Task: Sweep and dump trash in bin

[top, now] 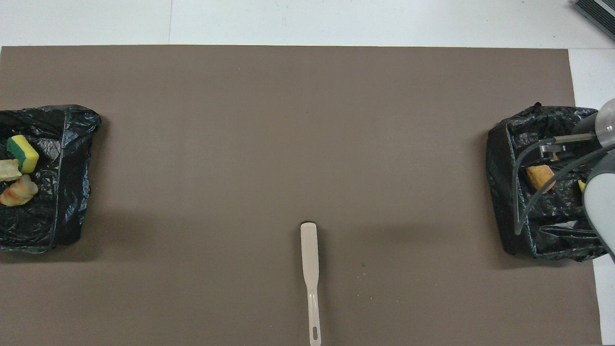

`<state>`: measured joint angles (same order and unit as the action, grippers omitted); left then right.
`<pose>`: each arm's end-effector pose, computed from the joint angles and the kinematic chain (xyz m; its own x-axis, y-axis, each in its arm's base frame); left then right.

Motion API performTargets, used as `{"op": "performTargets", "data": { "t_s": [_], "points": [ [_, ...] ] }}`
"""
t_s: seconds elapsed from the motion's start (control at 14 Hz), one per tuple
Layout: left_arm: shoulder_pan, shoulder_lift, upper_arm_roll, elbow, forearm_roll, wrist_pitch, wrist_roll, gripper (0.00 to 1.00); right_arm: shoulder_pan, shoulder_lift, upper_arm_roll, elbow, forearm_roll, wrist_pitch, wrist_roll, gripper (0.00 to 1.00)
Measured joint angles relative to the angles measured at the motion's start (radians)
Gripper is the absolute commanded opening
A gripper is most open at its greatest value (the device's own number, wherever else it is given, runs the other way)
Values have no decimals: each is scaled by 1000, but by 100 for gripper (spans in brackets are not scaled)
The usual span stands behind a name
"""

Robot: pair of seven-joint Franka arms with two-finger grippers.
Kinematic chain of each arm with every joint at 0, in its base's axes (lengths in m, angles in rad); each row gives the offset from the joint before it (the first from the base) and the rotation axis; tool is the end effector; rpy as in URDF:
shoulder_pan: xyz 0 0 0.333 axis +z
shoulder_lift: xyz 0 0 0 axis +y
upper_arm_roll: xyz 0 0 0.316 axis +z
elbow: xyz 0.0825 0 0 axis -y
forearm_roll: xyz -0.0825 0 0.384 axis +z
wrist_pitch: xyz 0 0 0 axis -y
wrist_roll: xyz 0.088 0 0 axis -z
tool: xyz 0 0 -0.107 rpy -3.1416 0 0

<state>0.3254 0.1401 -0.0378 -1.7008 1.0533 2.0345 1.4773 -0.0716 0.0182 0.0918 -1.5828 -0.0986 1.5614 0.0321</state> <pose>0.5922 0.2277 0.5506 0.0126 -0.5524 -0.8335 -0.9967 0.0599 -0.0548 0.5584 0.0002 0.6085 0.9993 -0.0126 -0.0363 -0.0090 -0.9951 0.0980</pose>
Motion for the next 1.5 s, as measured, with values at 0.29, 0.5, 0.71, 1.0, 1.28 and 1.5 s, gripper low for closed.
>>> {"op": "performTargets", "data": {
  "t_s": [0.29,0.5,0.71,1.0,1.28,1.5],
  "points": [
    [-87,-4,-4,4,100,-57,-30,0,-19,-1,-1,9,23,1,2,100],
    [-95,-8,-6,25,95,-59,-58,0,-27,-9,-1,10,35,3,2,100],
    [-108,-11,-16,81,7,-58,-61,0,-27,-10,-1,10,37,3,2,100],
    [-139,-31,-21,109,-181,-64,-63,0,-27,-10,-1,10,37,3,2,100],
    [-141,-50,-26,108,-421,-102,-161,0,-27,-10,-1,10,37,3,2,100],
    [-185,-57,-32,95,-551,-181,-332,0,-33,-10,-3,10,37,3,2,100]
  ]
}}
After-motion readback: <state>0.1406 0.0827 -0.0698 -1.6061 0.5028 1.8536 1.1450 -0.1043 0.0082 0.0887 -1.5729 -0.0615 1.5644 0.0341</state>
